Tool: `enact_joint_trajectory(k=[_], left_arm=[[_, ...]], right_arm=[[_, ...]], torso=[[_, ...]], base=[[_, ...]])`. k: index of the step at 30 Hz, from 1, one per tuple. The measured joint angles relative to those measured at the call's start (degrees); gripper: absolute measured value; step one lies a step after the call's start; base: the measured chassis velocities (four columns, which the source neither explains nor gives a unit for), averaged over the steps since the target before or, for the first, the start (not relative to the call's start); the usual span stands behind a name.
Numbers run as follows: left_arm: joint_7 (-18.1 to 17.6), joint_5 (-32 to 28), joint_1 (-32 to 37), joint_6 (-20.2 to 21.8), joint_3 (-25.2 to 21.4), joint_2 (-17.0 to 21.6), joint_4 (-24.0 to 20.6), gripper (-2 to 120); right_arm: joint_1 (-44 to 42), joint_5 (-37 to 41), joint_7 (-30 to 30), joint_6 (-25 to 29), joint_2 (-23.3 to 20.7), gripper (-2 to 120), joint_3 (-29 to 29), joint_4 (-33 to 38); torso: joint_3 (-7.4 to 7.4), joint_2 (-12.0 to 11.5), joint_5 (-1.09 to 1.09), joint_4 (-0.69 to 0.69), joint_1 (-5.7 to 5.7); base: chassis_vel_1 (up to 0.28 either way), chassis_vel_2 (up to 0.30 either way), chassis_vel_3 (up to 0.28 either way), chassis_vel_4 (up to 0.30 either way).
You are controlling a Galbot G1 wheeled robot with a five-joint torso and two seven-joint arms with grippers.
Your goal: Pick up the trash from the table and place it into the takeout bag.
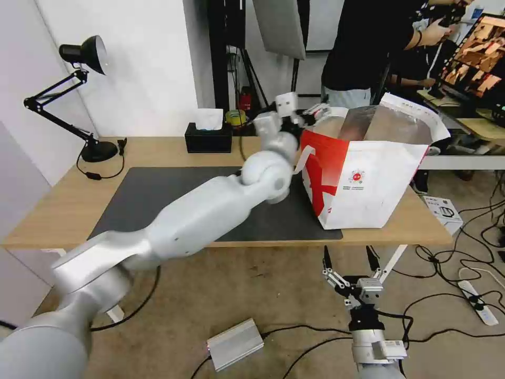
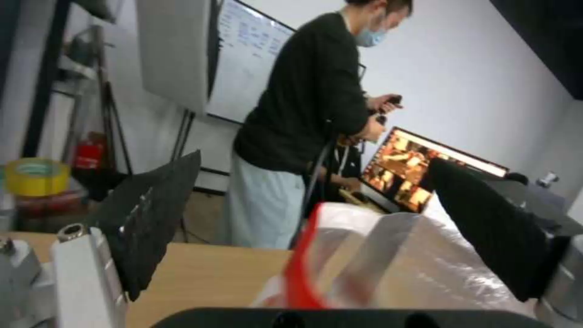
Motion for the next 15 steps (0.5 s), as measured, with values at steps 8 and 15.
enact_joint_trajectory(k=[8,15], left_arm=[[1.3,3.2,6.8,-1.2,-4.1,7.1,-6.9,100],[2.8,8.6,14.3,-1.4,-9.2,13.0,-13.7,100]], right_arm=[[0.0,0.0,0.0,0.0,0.0,100,0.0,0.0],[0.0,0.0,0.0,0.0,0.0,100,0.0,0.0]], torso=[[0.0,0.0,0.0,-0.01,0.0],[-0.01,0.0,0.0,-0.01,0.0]], base=[[0.0,0.0,0.0,0.0],[0.0,0.0,0.0,0.0]])
